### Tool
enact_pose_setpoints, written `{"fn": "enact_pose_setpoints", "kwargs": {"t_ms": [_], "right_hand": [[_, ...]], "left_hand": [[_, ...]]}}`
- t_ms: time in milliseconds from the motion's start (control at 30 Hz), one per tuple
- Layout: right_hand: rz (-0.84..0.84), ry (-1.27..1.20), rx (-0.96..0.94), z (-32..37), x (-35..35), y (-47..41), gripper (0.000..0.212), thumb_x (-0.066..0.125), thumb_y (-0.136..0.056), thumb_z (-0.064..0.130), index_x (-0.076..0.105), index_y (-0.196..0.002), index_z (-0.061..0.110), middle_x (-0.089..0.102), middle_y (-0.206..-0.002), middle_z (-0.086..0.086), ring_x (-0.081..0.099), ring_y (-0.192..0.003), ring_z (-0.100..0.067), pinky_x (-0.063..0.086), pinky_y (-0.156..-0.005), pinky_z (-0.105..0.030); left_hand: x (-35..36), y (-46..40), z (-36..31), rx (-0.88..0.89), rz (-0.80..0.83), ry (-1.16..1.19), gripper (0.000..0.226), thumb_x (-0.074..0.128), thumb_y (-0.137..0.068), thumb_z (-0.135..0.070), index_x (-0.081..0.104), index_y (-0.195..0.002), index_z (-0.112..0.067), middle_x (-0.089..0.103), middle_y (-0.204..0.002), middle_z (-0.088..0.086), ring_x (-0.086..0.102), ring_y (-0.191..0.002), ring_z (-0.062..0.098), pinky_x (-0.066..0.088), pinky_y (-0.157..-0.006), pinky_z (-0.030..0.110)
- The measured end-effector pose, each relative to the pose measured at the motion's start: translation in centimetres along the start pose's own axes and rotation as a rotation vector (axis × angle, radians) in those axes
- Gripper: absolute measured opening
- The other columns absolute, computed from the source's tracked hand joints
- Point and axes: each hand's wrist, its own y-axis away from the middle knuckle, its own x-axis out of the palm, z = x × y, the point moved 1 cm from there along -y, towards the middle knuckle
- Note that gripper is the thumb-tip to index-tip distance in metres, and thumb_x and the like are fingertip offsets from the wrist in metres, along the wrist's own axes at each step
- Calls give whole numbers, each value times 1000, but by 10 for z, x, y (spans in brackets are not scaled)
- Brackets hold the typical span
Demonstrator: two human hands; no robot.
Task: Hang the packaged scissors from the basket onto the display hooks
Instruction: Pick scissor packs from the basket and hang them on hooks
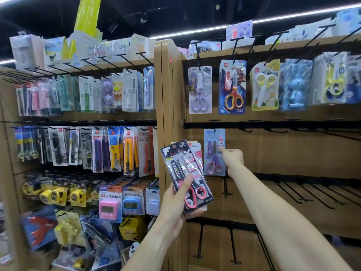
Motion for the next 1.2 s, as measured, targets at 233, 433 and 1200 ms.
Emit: {"fn": "enact_pose_setpoints", "kwargs": {"t_ms": [233,433,1200], "right_hand": [[118,-156,-274,-1,-30,103,24,71,-96,42,70,-102,19,73,-102,1,68,-90,-13,51,-71,-24],[410,-164,-256,-13,-43,155,33,88,-81,33,71,-104,17,75,-92,-4,74,-81,-12,59,-69,-25],[153,-268,-154,8,-38,87,19,63,-104,25,57,-119,16,76,-105,-4,77,-92,-19,65,-78,-42]], "left_hand": [[4,2,5,16,25,-34,45,78,-87,-45,67,-125,-23,82,-104,8,80,-90,31,60,-49,30],[8,4,11,47,43,-115,47,78,-85,-49,66,-124,-27,82,-103,6,81,-90,30,59,-50,29],[-11,-2,16,3,-4,-31,45,64,-97,-54,62,-134,-28,81,-111,10,79,-97,35,65,-61,38]]}}
